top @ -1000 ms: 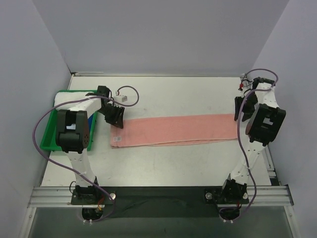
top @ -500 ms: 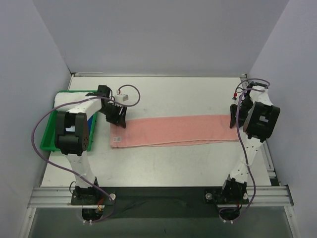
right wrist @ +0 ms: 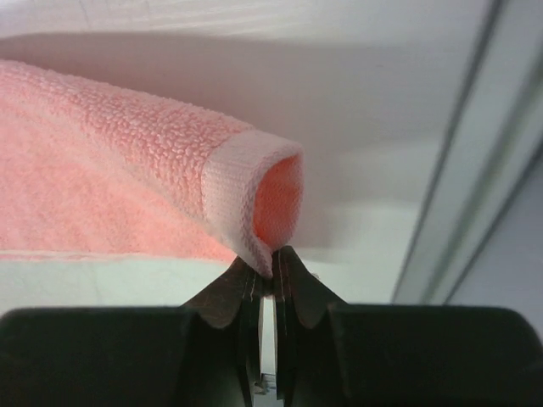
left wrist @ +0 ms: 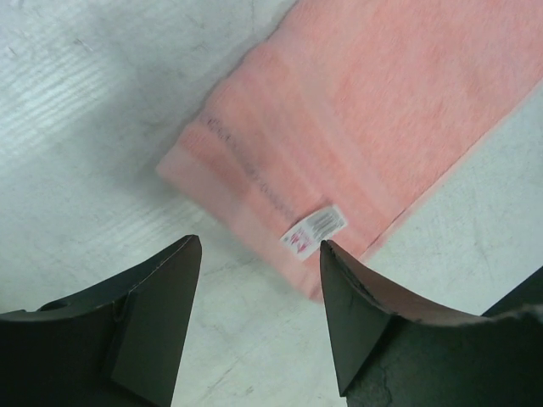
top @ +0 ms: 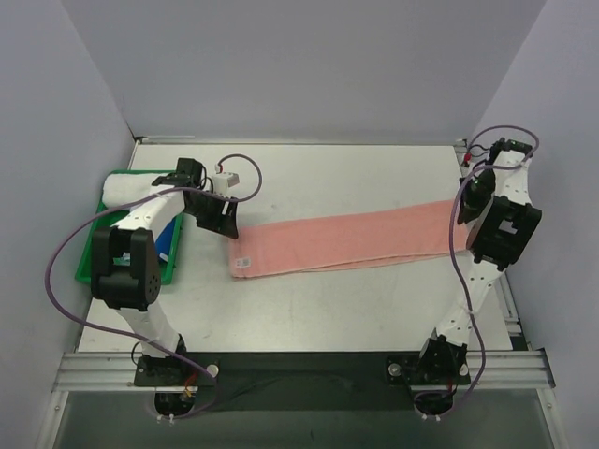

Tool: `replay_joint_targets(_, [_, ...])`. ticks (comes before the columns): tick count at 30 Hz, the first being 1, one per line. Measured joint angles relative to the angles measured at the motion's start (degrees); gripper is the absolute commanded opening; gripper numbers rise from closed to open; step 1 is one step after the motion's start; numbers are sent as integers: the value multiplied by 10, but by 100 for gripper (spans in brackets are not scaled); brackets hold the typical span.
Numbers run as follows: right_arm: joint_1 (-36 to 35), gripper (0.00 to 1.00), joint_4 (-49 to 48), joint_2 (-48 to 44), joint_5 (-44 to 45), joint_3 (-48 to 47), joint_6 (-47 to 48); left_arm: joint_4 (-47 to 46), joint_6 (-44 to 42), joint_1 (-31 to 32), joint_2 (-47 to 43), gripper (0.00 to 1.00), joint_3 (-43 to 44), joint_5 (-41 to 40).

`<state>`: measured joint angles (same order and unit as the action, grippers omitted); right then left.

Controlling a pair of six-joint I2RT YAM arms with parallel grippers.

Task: Roll the towels
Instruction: Fold the towel

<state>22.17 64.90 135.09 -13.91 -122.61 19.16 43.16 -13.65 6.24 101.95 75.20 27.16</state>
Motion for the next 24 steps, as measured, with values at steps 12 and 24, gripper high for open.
replay_joint_targets(12, [-94, 0, 24, -109, -66, 32, -4, -22, 34, 30, 24, 45, -30, 23])
replay_joint_targets(24, [-269, 0, -5, -75, -223, 65, -131, -43, 43, 43, 39, 49, -74, 22])
